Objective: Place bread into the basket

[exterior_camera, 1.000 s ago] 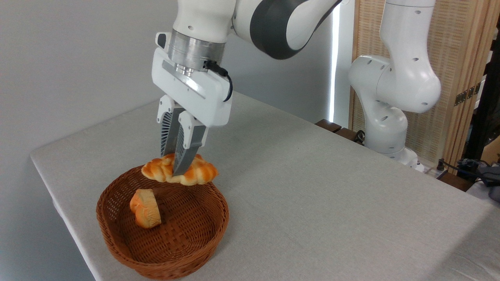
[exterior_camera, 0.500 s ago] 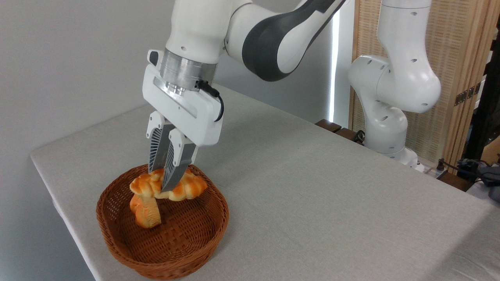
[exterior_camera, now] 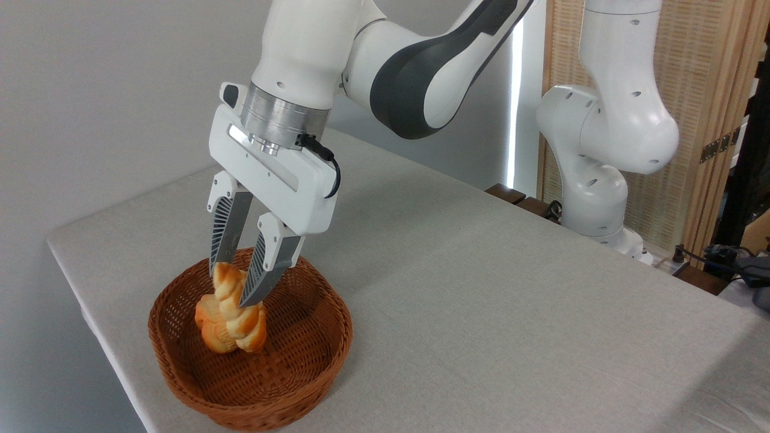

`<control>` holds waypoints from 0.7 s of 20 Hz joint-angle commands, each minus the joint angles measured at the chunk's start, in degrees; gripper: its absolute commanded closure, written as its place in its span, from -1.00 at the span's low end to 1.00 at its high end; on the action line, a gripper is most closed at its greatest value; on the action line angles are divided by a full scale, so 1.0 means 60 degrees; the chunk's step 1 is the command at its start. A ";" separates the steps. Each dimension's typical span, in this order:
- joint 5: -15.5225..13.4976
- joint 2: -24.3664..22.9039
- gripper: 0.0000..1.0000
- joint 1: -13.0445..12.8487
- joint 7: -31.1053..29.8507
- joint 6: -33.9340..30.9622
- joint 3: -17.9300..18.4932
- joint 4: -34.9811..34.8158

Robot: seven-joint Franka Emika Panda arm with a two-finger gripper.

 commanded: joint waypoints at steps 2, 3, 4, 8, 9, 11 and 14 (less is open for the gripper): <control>-0.0226 0.0017 -0.99 -0.0015 0.0004 0.0079 0.0001 0.0090; -0.0226 -0.0012 -0.99 -0.0001 -0.0010 0.0079 0.0001 0.0090; -0.0226 -0.0027 -0.99 0.0000 -0.0069 0.0079 0.0015 0.0090; -0.0226 -0.0114 -0.99 -0.0015 -0.0347 0.0050 0.0001 0.0090; -0.0211 -0.0173 -0.99 -0.0015 -0.0463 0.0006 -0.0043 0.0090; -0.0153 -0.0261 -0.99 -0.0015 -0.0640 -0.0227 -0.0058 0.0090; -0.0109 -0.0495 -0.99 -0.0015 -0.0918 -0.0827 -0.0131 0.0090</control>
